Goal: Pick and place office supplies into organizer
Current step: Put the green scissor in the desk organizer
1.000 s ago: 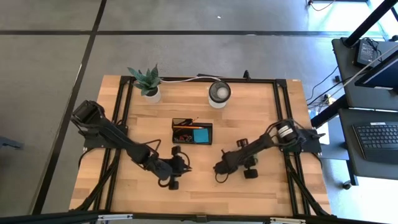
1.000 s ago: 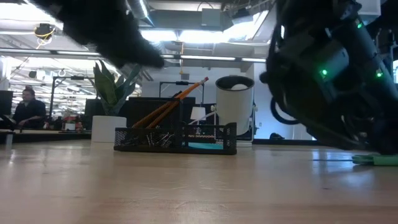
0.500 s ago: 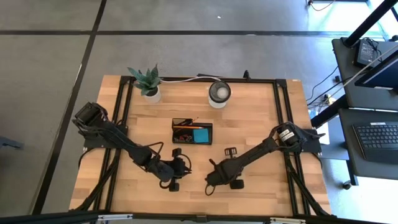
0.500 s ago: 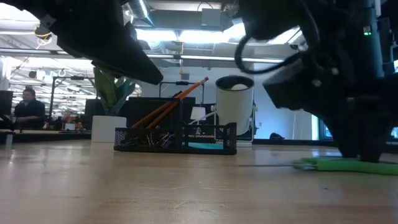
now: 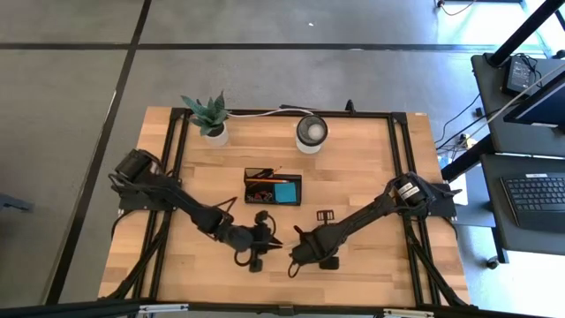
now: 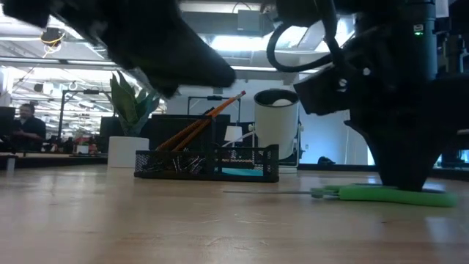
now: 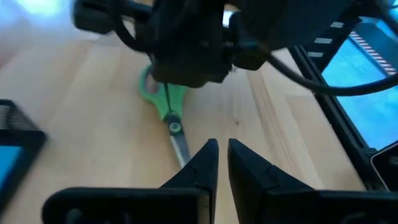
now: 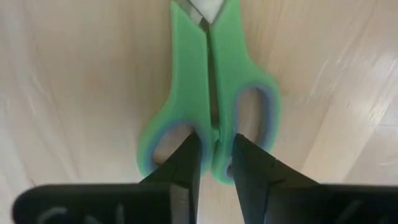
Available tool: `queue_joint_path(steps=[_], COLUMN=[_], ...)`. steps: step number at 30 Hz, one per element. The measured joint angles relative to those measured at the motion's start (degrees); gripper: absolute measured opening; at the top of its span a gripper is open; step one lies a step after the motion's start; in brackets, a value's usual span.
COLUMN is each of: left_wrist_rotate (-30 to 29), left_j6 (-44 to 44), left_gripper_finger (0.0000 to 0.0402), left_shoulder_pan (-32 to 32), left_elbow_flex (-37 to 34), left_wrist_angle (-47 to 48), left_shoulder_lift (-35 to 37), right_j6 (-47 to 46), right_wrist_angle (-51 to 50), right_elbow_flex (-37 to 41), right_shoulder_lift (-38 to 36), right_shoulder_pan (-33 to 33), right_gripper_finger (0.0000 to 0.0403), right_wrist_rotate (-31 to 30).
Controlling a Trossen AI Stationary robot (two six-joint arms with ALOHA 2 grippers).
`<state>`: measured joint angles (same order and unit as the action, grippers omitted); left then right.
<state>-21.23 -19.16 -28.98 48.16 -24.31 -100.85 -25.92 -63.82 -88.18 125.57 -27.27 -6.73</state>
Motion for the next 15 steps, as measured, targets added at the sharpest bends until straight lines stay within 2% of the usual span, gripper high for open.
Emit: queue_joint_path(steps=[5, 15], left_wrist_rotate=[6.0, 4.8], left_j6=[0.0, 1.0], left_gripper_finger=[0.0031, 0.0031], left_shoulder_pan=[1.3, 2.9], left_elbow_flex=[1.3, 6.6], left_wrist_angle=[-7.7, -8.1], left_shoulder_lift=[-6.2, -14.6], right_j6=[-1.0, -0.8], right_wrist_angle=[0.7, 3.3], right_elbow_flex=[0.0, -1.8], right_shoulder_lift=[0.0, 0.2], right_shoulder_pan=[0.0, 0.1], right_gripper_finger=[0.0073, 0.0073], right_wrist_rotate=[-0.1, -0.4])
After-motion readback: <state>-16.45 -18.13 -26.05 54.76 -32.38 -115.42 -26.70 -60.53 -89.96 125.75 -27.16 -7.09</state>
